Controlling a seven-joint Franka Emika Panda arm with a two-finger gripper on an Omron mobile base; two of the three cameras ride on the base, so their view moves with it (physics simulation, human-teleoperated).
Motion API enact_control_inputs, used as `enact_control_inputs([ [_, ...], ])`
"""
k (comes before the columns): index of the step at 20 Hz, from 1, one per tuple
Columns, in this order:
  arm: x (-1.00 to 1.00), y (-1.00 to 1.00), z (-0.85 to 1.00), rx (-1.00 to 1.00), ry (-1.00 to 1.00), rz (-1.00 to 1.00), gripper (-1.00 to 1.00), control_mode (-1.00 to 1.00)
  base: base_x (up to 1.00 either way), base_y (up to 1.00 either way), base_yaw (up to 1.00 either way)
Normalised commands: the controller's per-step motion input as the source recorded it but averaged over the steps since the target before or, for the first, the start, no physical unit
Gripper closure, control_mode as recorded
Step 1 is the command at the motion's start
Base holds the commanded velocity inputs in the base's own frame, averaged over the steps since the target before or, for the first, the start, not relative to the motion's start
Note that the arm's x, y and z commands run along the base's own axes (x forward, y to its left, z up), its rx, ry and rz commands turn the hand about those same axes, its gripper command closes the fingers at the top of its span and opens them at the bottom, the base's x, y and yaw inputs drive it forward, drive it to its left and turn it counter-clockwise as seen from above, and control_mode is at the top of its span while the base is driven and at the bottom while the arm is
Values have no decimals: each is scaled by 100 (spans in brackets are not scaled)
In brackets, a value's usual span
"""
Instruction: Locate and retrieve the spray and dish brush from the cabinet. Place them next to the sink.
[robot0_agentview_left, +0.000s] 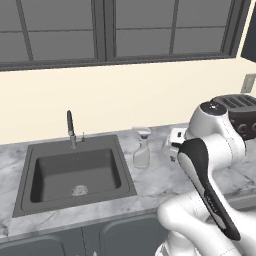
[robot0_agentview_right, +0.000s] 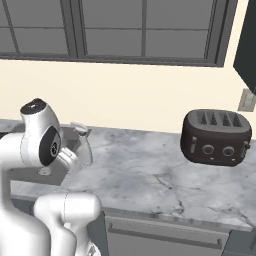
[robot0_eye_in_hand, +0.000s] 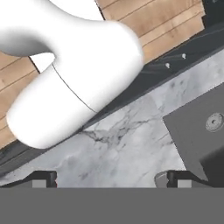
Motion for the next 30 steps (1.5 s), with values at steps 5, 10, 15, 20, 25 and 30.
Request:
enact_control_inputs([
  [5,4,0,0,-3,0,47,-100,-100,0,0,0],
  [10,3,-3,4,-6,-6,47,-100,-100,0,0,0],
  [15,2,-5,3,-10,-8,46,-100,-100,0,0,0],
  [20,1,-3,7,-13,-1,37,-100,-100,0,0,0],
  [25,5,18,0,-5,7,-13,-100,-100,0,0,0],
  [30,-2,6,0,-2,7,-39,-100,-100,0,0,0],
])
